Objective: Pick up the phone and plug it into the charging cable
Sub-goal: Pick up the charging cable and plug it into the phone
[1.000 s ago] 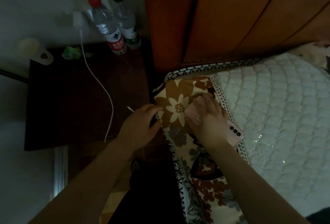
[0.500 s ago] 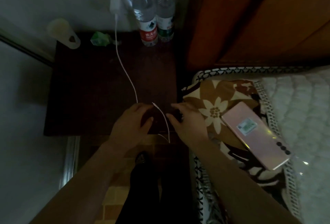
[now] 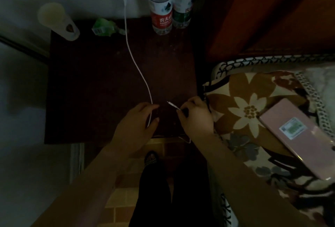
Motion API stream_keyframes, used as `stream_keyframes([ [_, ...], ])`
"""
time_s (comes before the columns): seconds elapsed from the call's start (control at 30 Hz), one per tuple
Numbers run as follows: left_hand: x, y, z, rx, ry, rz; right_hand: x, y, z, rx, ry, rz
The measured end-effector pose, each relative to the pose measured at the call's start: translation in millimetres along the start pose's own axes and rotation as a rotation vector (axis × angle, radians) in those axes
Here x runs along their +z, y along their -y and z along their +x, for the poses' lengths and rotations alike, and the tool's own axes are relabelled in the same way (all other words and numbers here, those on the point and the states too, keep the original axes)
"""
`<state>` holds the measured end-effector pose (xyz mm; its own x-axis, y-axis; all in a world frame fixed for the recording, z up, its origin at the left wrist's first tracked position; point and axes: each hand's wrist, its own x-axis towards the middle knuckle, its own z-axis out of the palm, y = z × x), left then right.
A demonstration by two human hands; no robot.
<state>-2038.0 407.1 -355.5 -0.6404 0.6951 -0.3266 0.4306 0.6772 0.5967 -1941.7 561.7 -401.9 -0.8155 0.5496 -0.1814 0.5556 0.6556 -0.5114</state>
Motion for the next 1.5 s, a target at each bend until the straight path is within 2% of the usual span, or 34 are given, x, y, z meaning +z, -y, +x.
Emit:
stream_keyframes([
  [0.2,-28.4,-44.8,4.0,0.013,-0.06,-0.19,-55.6,33.8,-22.5,0.073,-0.28,0.224],
  [0.33,-38.7,-98.4,5.4,0.076,-0.068,-0.334,-94.5,42.8,-40.7,0.107,-0.349,0.315],
  [0.5,-43.1,-147.1,6.4,0.121,-0.003,-0.453,-136.7,41.3,-59.5,0.124,-0.424,0.382],
  [0.63,-42.4,-170.4,4.6,0.103,0.013,-0.546,-168.5,16.3,-75.2,0.115,-0.442,0.344],
  [0.73,-38.3,-181.5,5.4,0.082,0.03,-0.639,-188.6,-17.7,-86.9,0.134,-0.471,0.182],
  [0.87,-23.0,-193.6,10.3,0.05,0.066,-0.685,-197.5,-63.8,-96.3,0.186,-0.374,-0.034],
  [1.03,-4.2,-208.1,18.5,0.047,0.104,-0.661,-187.7,-98.4,-92.8,0.289,-0.176,-0.111],
  [1.33,8.0,-236.0,23.9,0.055,0.139,-0.601,-179.4,-113.2,-84.5,0.187,-0.026,-0.248],
  [1.5,-3.3,-253.3,19.0,0.094,0.081,-0.529,-200.6,-108.2,-86.2,0.176,-0.014,-0.174],
])
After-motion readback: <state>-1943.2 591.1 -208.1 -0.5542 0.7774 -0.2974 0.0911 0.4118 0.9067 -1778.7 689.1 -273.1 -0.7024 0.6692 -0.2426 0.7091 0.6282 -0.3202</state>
